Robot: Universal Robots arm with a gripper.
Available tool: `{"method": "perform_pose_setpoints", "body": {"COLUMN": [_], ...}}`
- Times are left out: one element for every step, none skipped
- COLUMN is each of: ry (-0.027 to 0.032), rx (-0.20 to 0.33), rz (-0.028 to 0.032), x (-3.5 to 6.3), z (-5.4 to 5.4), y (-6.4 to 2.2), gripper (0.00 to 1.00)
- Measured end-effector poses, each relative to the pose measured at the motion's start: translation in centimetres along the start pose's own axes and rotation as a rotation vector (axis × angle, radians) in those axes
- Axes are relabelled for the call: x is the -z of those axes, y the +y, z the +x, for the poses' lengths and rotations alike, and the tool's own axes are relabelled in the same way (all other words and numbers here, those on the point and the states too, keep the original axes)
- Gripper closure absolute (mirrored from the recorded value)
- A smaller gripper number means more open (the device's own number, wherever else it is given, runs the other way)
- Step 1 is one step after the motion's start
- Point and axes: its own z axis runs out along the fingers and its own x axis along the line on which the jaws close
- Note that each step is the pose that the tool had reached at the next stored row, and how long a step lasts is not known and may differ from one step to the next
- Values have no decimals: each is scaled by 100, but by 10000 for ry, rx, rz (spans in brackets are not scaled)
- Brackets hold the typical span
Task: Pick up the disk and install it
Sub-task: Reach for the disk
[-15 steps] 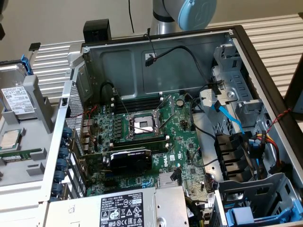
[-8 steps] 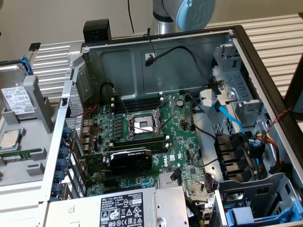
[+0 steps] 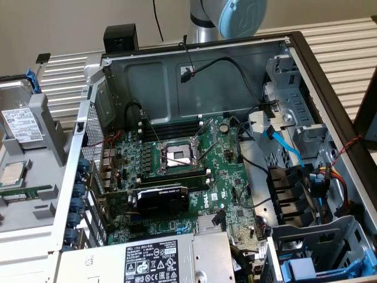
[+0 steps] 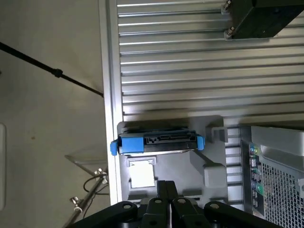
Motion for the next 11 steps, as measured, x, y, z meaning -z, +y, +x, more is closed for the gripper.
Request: {"method": "perform_pose_setpoints", "body": {"ry": [2, 3, 2, 3, 3, 2, 3, 3, 3, 3, 3], "rx": [-2, -1, 0, -1, -1, 0, -1, -1, -1, -1, -1], "rz": [-35, -36, -38, -38, -38, -38, -38, -38, -38, -38, -38], "x": [-2, -2, -2, -2, -2, -2, -2, -2, -2, -2, -2], "z": [19, 22, 23, 25, 25, 25, 25, 25, 25, 25, 25], "y": [-2, -2, -3, -2, -2, -2, -2, -2, -2, -2, -2], "gripper": [89, 89, 89, 89, 89, 89, 89, 89, 89, 89, 89]}}
